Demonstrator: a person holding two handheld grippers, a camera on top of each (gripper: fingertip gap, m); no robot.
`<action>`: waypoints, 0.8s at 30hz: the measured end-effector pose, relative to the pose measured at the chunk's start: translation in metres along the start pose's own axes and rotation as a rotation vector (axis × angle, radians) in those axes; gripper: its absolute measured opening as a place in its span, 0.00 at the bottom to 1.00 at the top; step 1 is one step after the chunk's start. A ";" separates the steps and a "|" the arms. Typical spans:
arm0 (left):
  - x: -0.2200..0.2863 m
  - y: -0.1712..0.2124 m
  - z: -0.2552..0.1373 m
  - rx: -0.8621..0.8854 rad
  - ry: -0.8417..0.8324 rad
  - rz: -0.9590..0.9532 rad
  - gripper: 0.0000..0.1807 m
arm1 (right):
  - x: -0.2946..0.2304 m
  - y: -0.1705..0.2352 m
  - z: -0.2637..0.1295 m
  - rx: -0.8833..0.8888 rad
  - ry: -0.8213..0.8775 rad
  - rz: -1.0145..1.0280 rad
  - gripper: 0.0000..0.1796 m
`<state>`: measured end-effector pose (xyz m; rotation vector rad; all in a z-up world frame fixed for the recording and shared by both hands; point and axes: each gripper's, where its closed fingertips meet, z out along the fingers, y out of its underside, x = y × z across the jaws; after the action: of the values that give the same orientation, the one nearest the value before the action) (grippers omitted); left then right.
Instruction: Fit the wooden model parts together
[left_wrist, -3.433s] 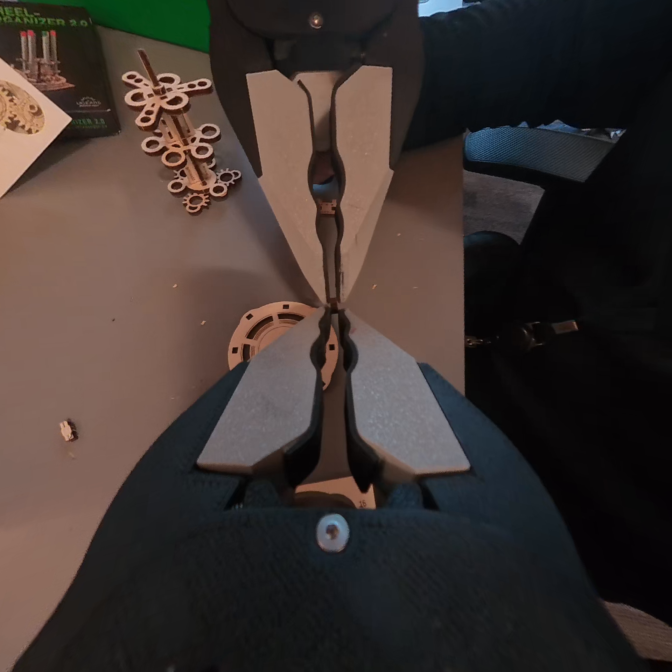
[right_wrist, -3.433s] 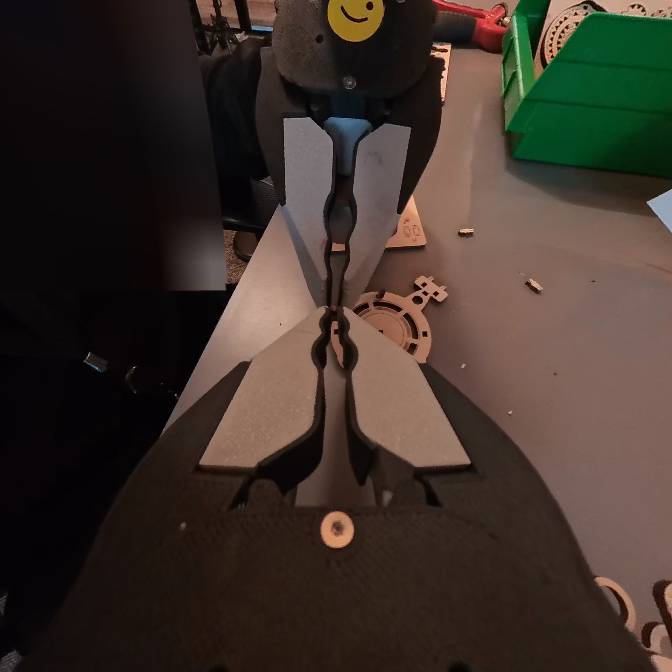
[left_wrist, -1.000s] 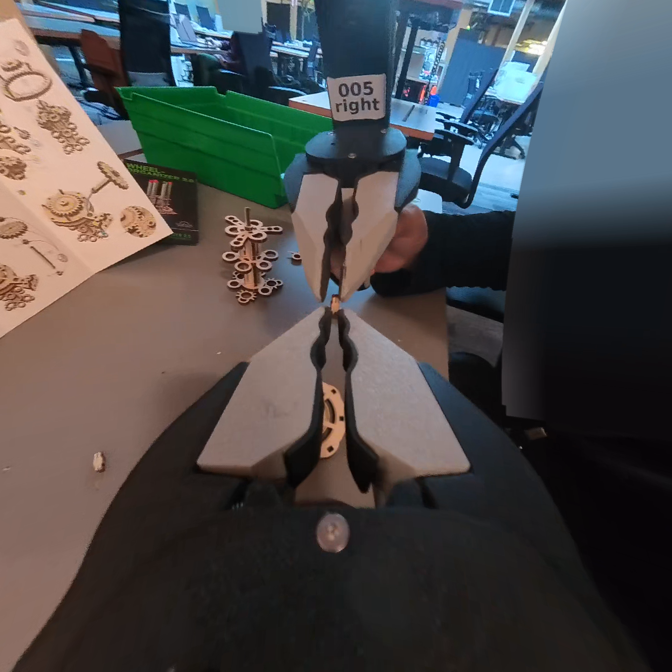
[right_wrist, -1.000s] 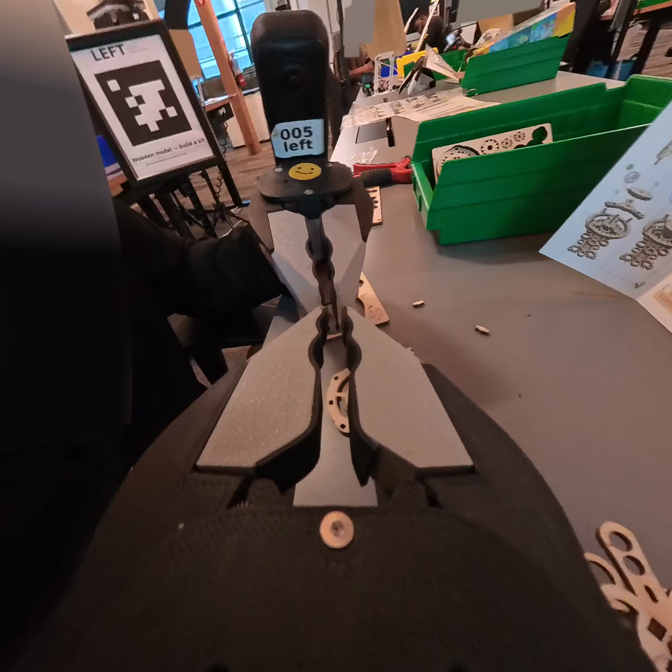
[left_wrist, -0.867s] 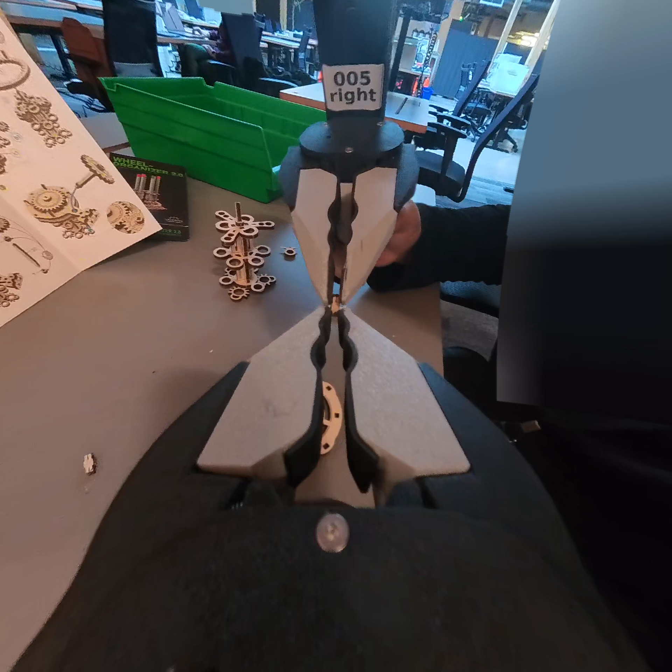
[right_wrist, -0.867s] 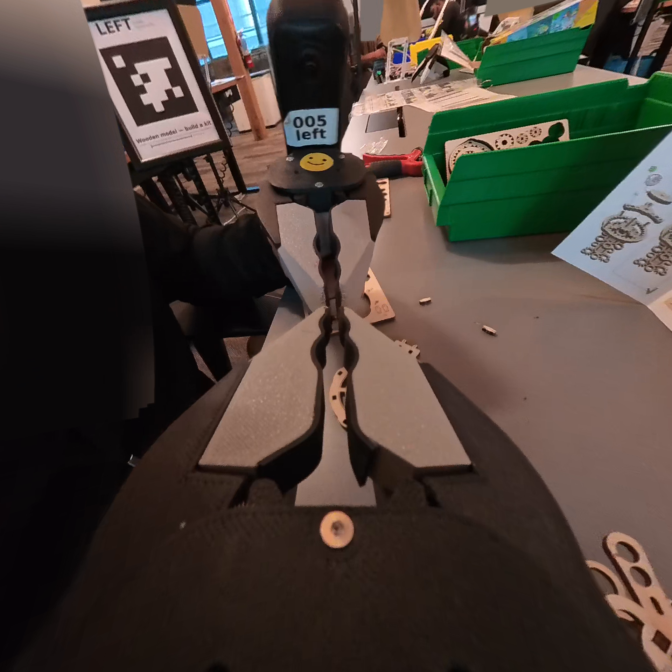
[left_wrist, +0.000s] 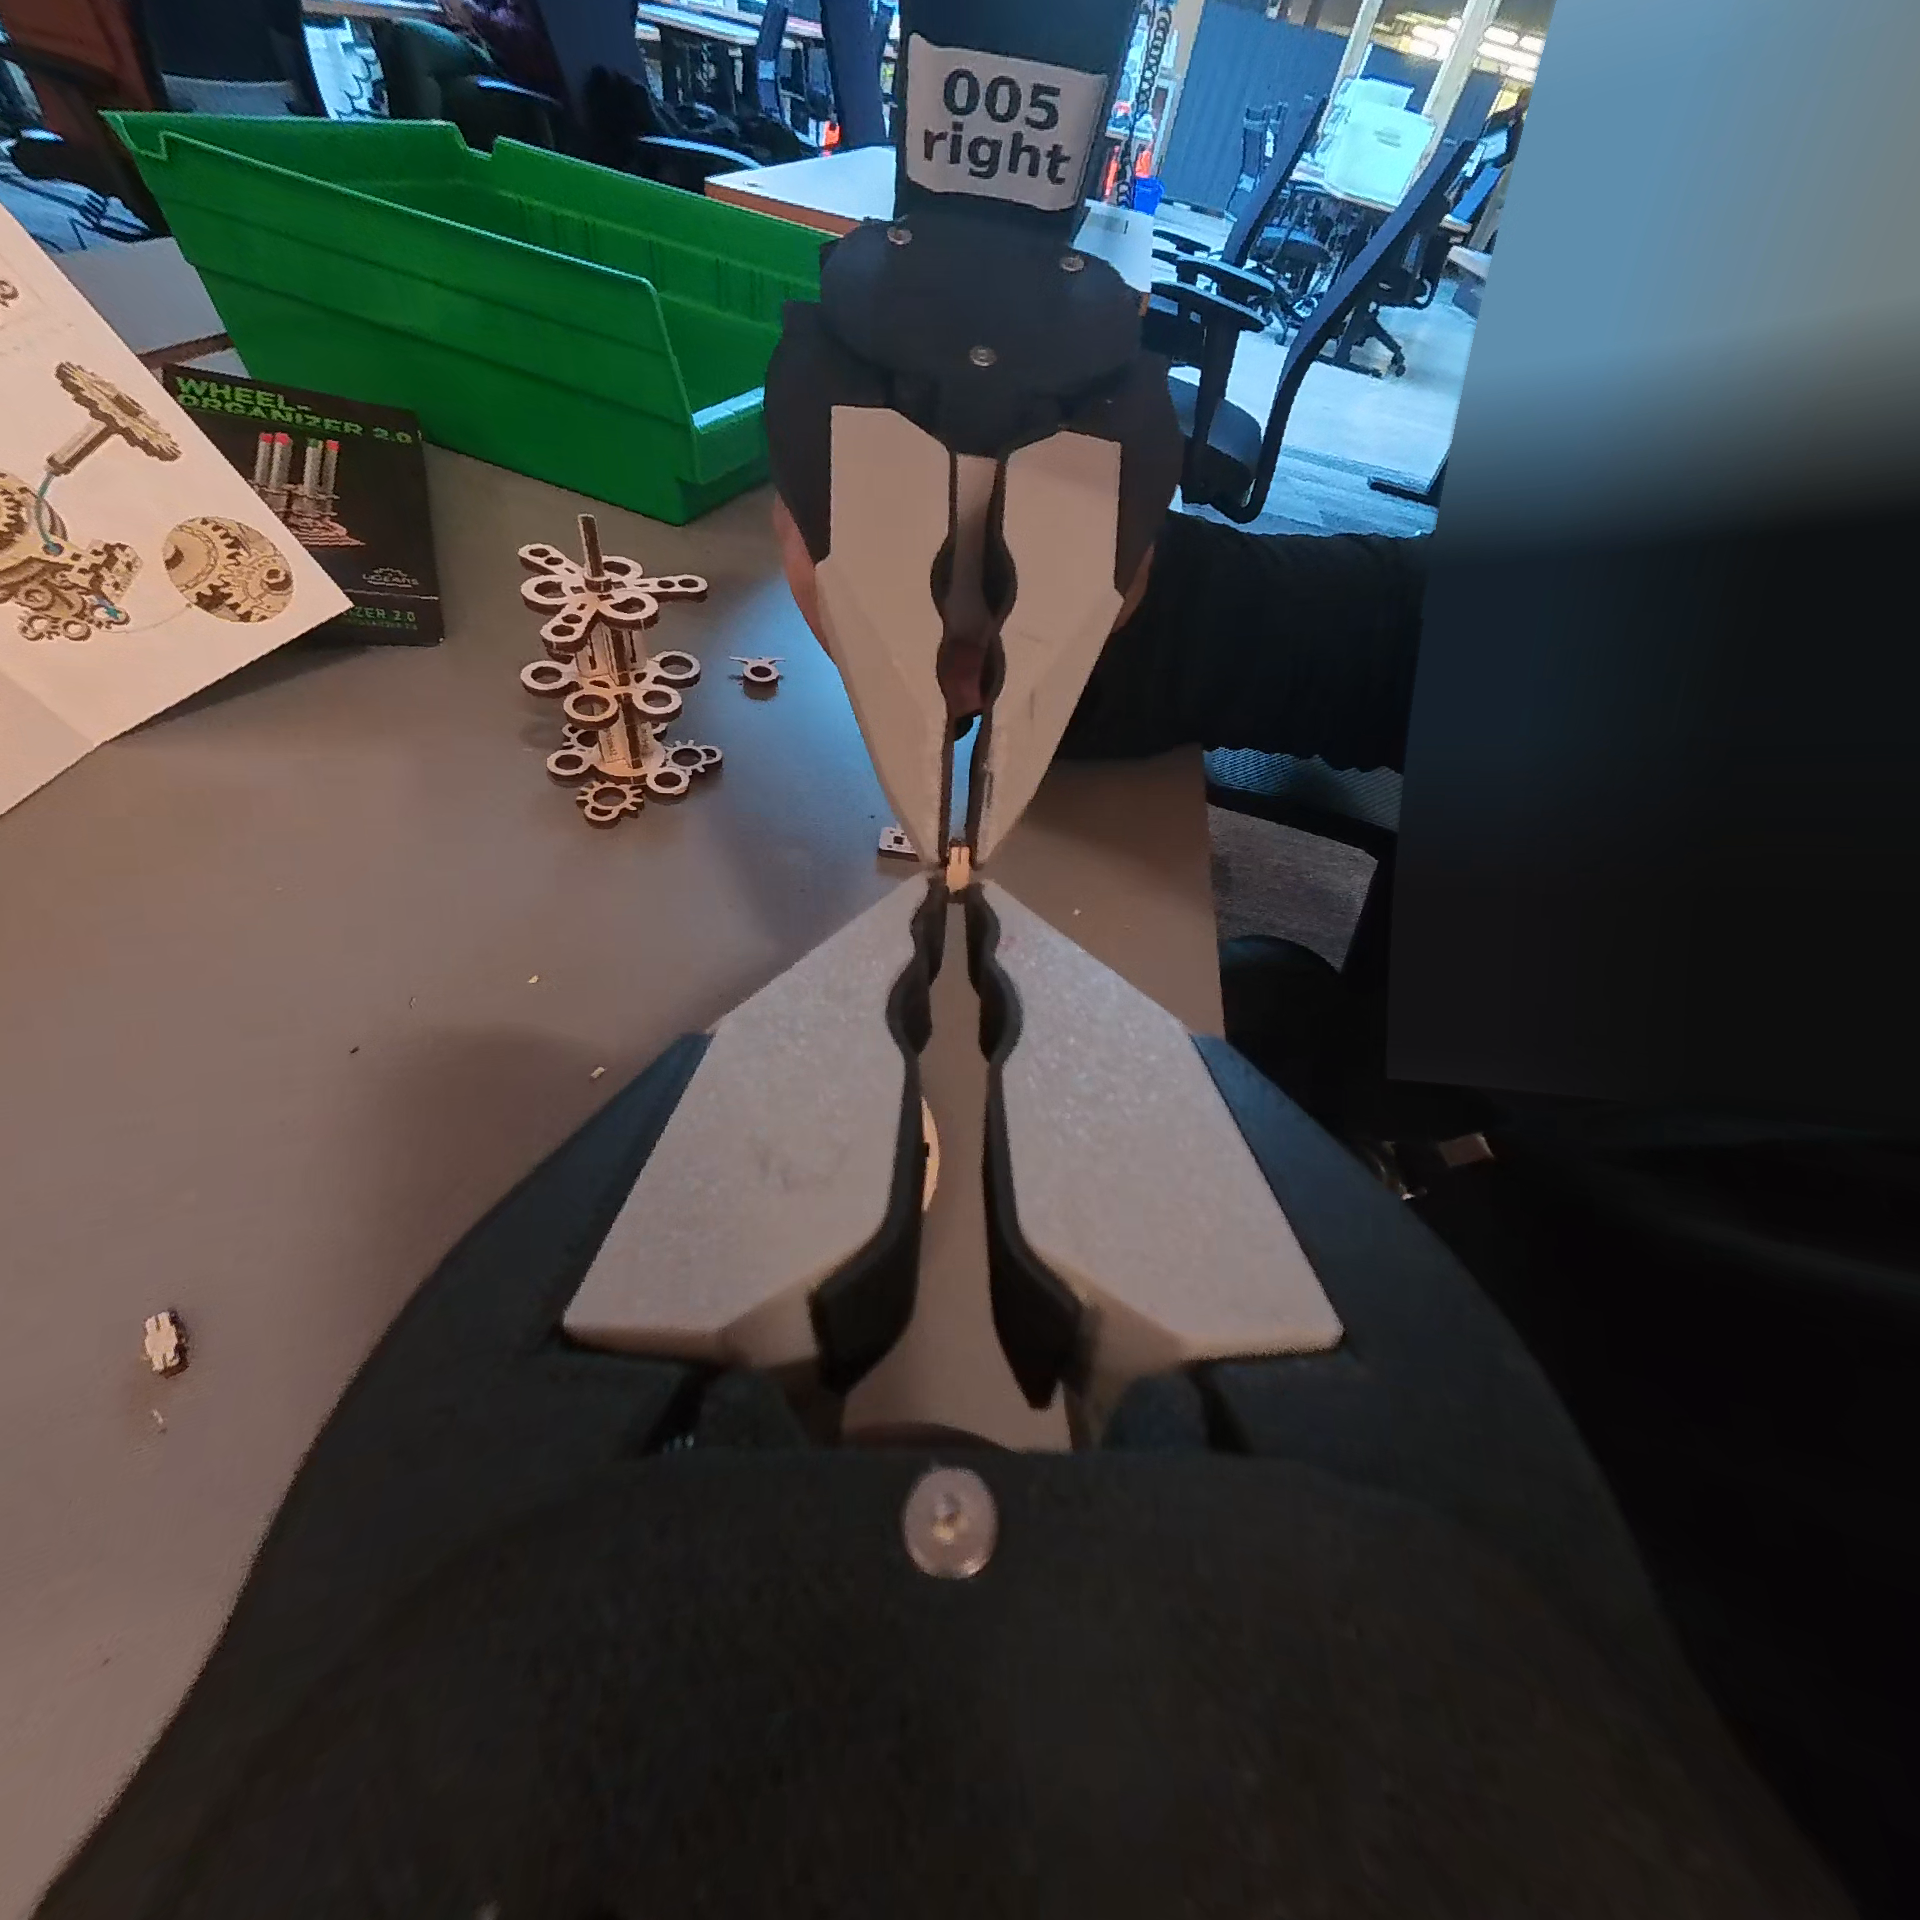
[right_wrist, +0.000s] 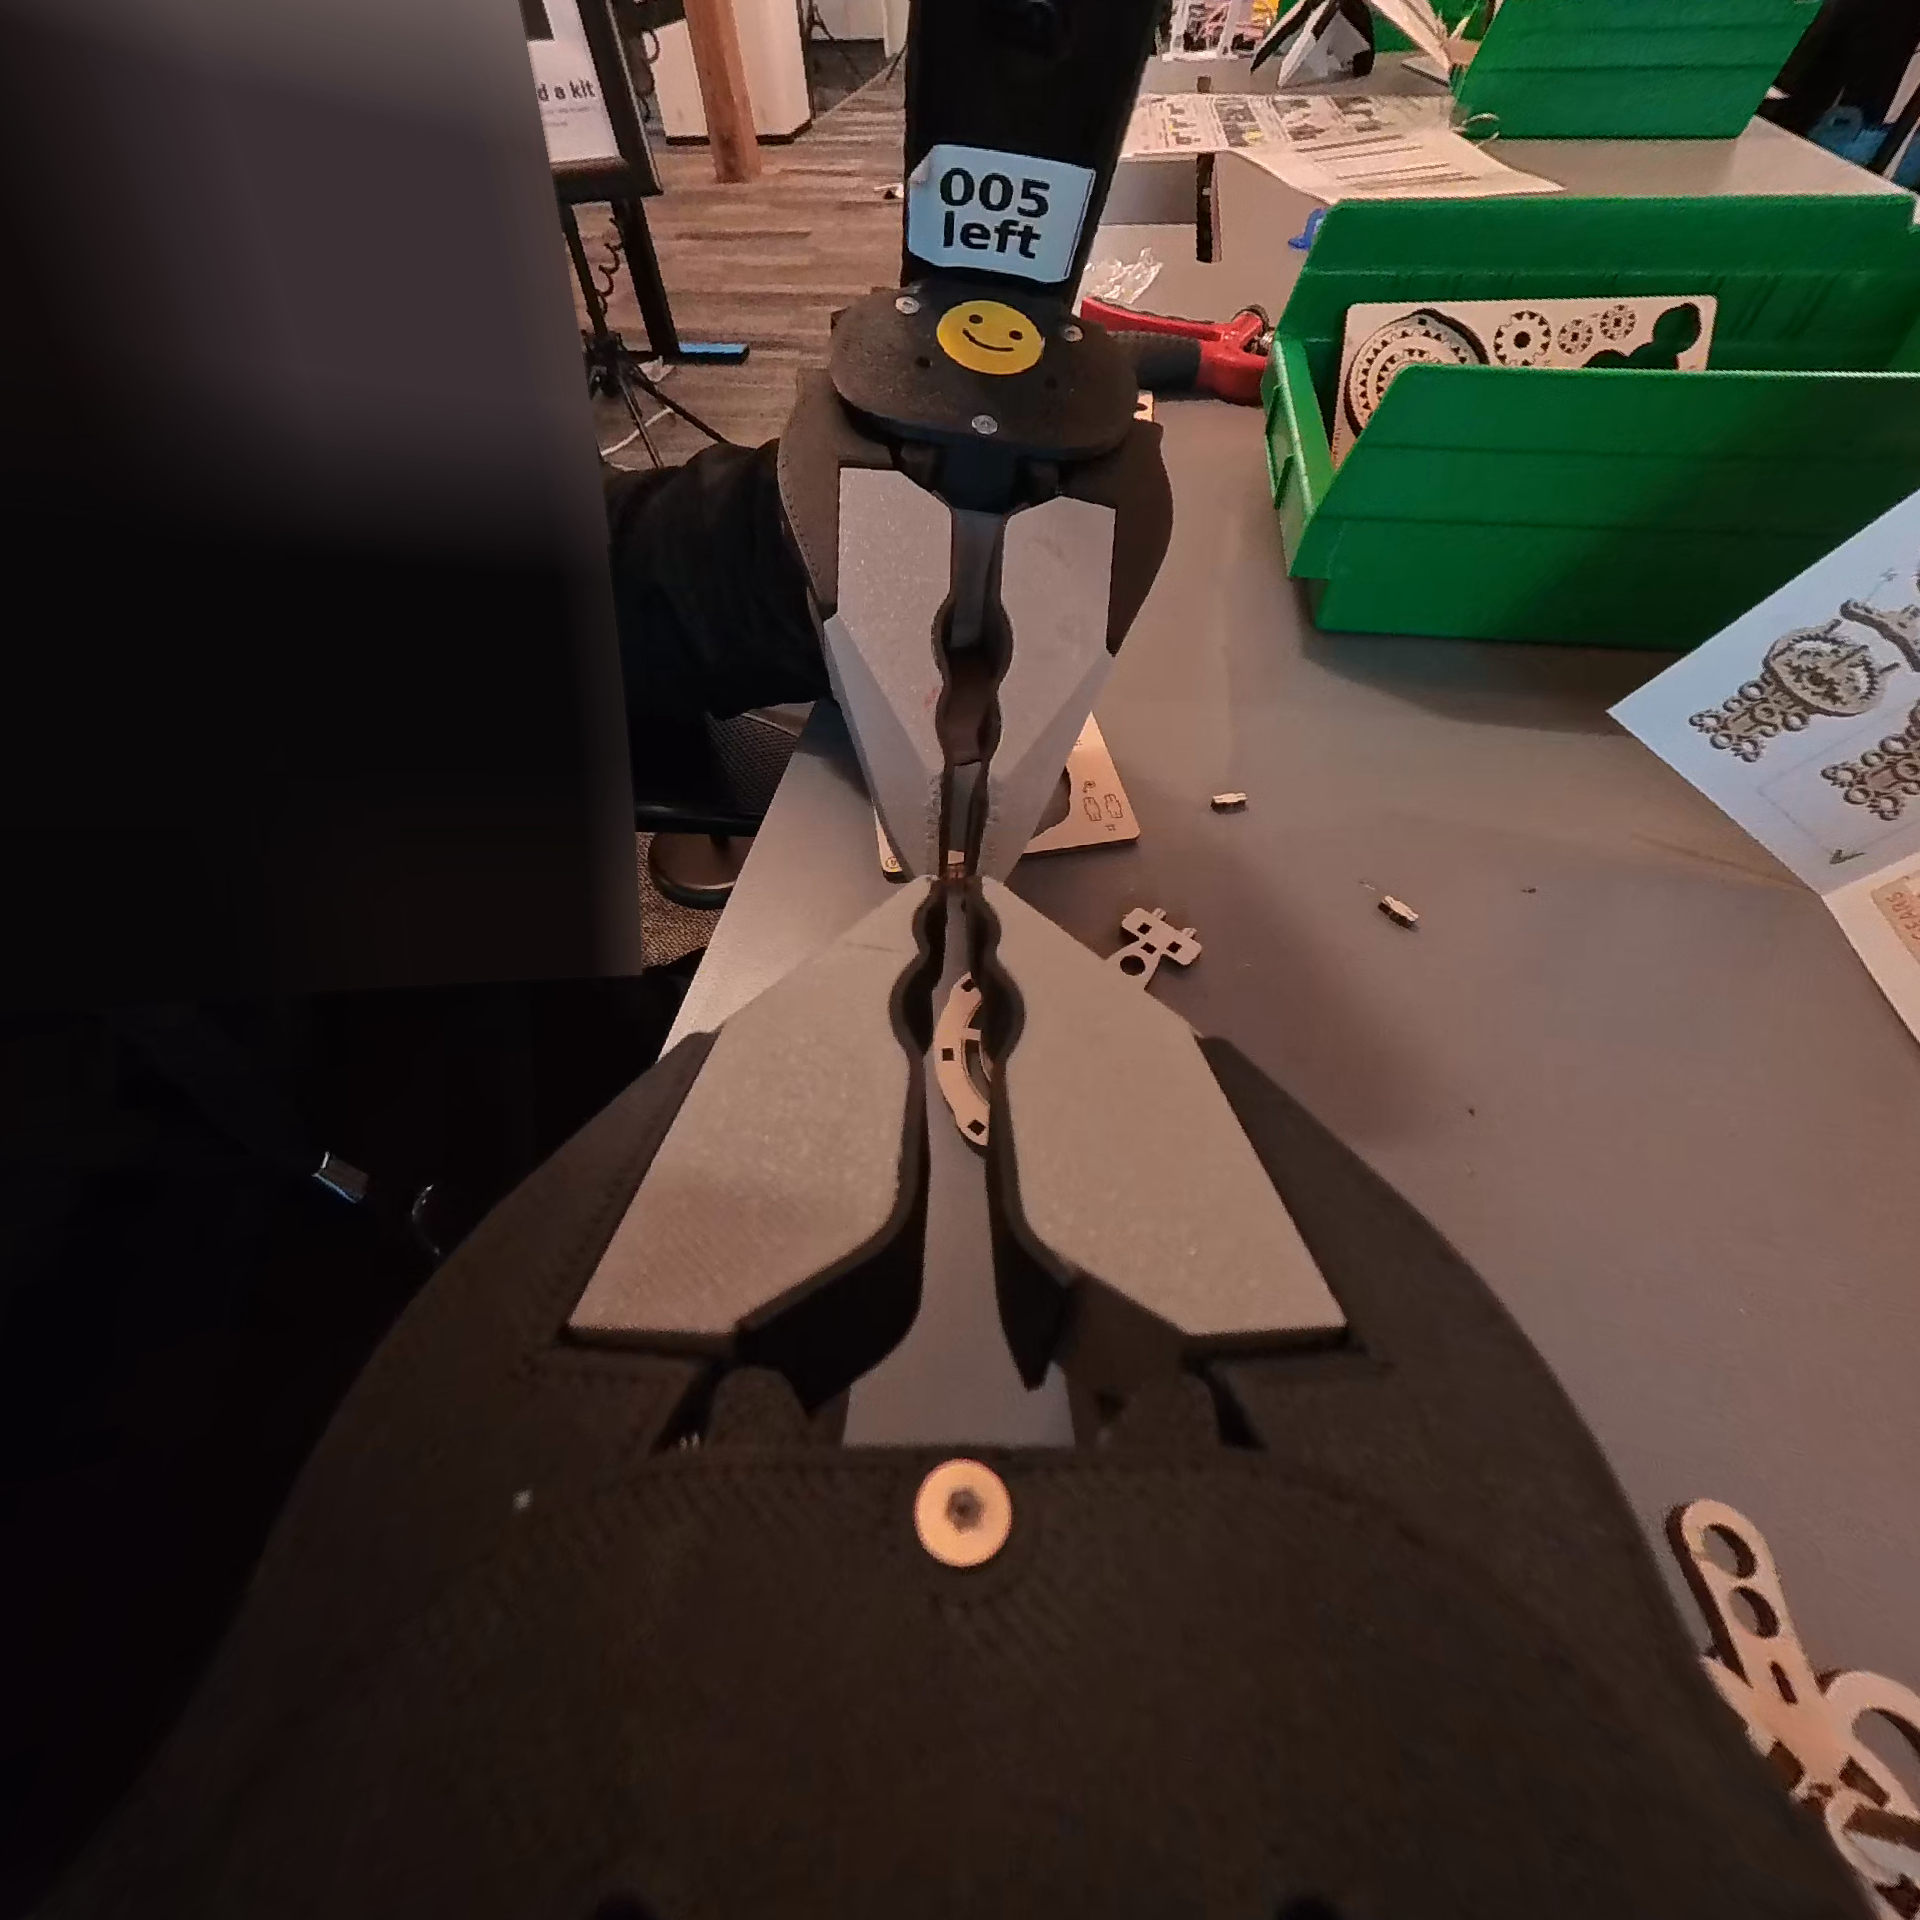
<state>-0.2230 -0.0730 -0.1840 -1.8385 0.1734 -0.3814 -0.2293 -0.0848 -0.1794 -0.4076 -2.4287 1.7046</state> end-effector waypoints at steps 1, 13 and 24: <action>0.000 0.000 0.000 0.001 0.000 0.000 0.00 | 0.000 0.000 0.000 0.001 -0.001 0.002 0.00; -0.001 0.001 0.001 -0.006 -0.004 -0.004 0.00 | 0.000 0.000 0.000 0.002 0.001 0.008 0.00; 0.000 0.003 0.001 -0.015 -0.001 -0.002 0.00 | 0.000 0.001 0.001 -0.014 0.011 -0.014 0.00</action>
<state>-0.2220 -0.0728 -0.1869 -1.8535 0.1739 -0.3819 -0.2290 -0.0857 -0.1808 -0.4003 -2.4317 1.6763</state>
